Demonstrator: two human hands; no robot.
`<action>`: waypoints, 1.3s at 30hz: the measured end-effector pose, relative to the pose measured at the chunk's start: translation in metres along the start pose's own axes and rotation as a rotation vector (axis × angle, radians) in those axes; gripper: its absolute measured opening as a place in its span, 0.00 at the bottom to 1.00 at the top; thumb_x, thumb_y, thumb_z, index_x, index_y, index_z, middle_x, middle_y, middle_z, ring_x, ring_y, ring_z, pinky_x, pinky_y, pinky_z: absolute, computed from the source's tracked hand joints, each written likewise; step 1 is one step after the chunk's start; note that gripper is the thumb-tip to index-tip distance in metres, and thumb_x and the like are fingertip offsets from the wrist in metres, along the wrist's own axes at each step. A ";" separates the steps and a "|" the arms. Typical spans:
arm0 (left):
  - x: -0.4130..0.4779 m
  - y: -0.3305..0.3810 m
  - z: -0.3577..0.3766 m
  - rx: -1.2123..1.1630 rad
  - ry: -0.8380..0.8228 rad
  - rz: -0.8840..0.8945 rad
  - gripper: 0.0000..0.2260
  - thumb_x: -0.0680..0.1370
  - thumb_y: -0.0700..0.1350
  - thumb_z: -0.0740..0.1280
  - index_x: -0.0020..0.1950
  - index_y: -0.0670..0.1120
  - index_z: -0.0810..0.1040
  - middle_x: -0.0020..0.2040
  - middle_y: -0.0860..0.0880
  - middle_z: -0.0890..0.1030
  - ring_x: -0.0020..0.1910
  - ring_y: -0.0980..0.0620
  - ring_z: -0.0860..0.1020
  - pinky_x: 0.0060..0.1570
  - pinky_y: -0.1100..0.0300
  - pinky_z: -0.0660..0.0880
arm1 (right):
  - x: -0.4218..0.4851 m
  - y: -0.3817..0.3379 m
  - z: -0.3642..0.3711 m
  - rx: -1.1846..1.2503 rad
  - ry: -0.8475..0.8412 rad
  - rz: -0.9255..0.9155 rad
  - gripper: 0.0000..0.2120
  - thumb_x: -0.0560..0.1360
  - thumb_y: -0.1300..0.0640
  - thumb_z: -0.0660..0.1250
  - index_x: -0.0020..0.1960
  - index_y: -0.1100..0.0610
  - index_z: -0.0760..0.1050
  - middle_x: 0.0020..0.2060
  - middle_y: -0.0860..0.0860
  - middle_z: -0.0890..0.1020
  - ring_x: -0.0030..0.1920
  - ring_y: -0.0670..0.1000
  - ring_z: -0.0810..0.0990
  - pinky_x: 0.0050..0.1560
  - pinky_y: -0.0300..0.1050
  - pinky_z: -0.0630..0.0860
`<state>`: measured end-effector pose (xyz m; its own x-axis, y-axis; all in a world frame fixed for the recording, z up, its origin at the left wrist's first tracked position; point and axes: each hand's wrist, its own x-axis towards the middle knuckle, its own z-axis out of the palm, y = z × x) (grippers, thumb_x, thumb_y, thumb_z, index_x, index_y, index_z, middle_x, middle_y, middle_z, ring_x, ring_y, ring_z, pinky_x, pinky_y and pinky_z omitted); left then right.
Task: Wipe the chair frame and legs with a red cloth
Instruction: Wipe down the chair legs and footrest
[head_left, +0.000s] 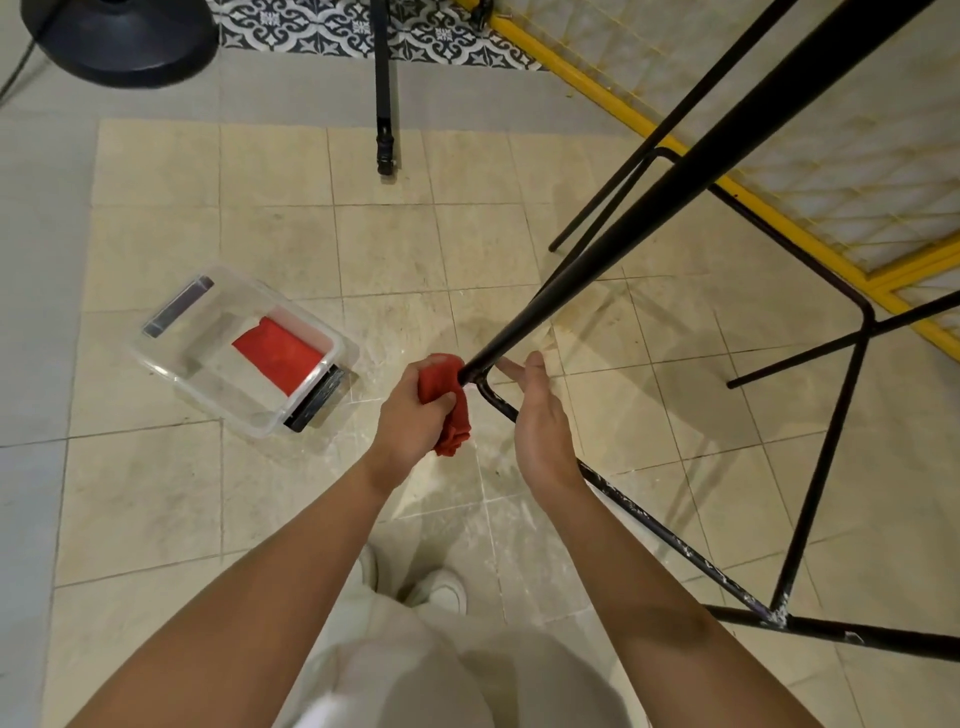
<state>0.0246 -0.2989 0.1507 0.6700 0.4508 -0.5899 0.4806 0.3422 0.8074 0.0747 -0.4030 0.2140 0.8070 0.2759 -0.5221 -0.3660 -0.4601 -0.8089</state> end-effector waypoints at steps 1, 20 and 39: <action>-0.003 0.000 0.001 -0.029 0.008 0.034 0.15 0.78 0.33 0.60 0.56 0.53 0.73 0.42 0.41 0.80 0.31 0.43 0.81 0.33 0.46 0.79 | 0.000 0.000 0.001 -0.001 0.004 0.003 0.24 0.82 0.43 0.43 0.64 0.47 0.74 0.68 0.46 0.69 0.64 0.39 0.62 0.61 0.36 0.53; -0.010 -0.004 0.001 -0.084 0.001 0.067 0.16 0.78 0.36 0.63 0.63 0.50 0.71 0.51 0.43 0.78 0.34 0.42 0.82 0.34 0.44 0.80 | -0.009 0.017 0.002 0.011 0.141 -0.080 0.22 0.82 0.46 0.48 0.57 0.52 0.79 0.55 0.41 0.79 0.61 0.45 0.74 0.65 0.43 0.67; 0.032 -0.028 -0.012 0.090 -0.034 0.015 0.16 0.77 0.37 0.63 0.62 0.50 0.73 0.50 0.43 0.80 0.31 0.47 0.80 0.28 0.58 0.76 | 0.019 0.054 0.030 -0.230 -0.284 0.177 0.32 0.77 0.35 0.51 0.76 0.48 0.55 0.73 0.48 0.63 0.72 0.49 0.63 0.72 0.55 0.61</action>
<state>0.0258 -0.2840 0.1096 0.6957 0.4263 -0.5782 0.5184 0.2594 0.8149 0.0563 -0.3974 0.1530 0.5688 0.3831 -0.7277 -0.3484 -0.6893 -0.6352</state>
